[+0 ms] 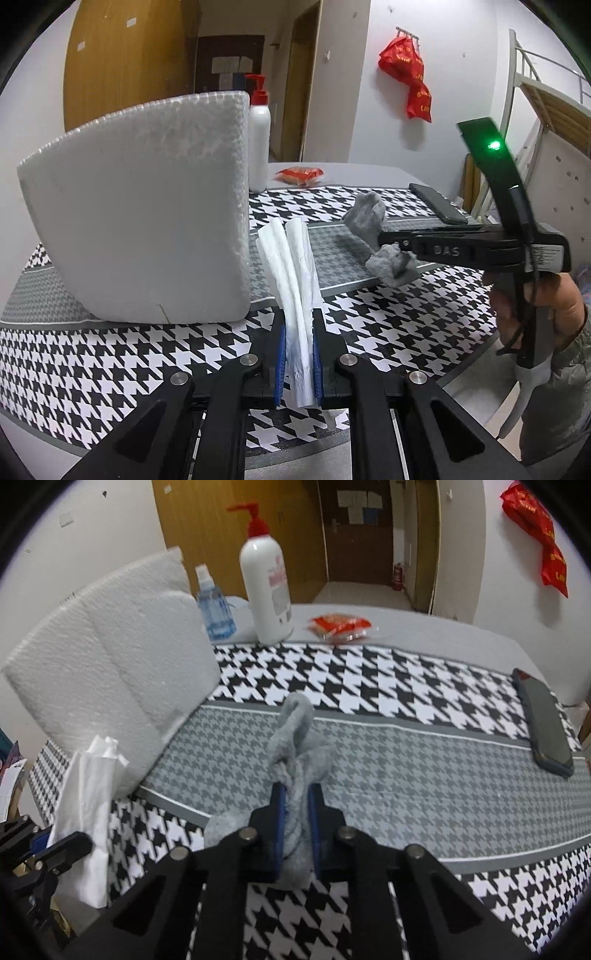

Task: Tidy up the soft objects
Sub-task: 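Close the right gripper on the grey sock and lift it while the left gripper holds the tissues, then carry the grey sock with the right gripper over the foam box while the left gripper carries the tissues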

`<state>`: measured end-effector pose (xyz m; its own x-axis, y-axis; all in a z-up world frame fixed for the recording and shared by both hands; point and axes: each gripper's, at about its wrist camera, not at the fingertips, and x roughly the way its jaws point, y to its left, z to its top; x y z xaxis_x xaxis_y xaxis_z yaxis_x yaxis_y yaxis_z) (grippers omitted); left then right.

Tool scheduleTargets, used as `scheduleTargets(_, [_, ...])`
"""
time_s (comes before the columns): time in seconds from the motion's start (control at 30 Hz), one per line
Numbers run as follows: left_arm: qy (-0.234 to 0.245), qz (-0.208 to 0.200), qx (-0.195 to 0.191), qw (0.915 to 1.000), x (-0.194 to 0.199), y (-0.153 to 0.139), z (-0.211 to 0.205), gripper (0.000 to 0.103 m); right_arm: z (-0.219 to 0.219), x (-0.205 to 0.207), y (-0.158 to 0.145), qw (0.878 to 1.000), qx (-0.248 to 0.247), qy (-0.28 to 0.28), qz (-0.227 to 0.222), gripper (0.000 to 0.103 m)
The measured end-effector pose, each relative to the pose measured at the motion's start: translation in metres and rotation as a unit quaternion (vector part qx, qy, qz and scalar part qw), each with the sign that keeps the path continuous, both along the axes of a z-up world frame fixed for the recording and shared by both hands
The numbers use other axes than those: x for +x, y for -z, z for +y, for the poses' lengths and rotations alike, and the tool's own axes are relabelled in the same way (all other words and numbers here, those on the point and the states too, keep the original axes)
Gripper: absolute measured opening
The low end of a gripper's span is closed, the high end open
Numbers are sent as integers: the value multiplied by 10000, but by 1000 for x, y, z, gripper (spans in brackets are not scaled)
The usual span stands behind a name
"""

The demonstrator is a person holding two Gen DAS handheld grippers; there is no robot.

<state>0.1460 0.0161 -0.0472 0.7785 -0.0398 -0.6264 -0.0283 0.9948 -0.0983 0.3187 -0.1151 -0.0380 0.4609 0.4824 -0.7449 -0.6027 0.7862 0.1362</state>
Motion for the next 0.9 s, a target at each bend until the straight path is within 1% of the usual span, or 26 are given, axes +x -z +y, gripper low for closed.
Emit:
scheduleTargets(0.17, [86,-145,79,9998,-10,-13,-2,13,-10,-20,-21,9996,211,48,-180,15])
scheduleTargets(0.37, [203,-341,205,9990,-19,-29,-3,13,-24,-45,-46,9976,471,109,-503,15])
scheduleTargets(0.73, [247,-621,257,9974,-34,-50,4,13,-27,-70,-62,9937,673,258,-861,15])
scheduleTargets(0.9, [242,-713,275,9968,-40,-58,11,13,-27,-82,-70,9917,767,234,-1002,15])
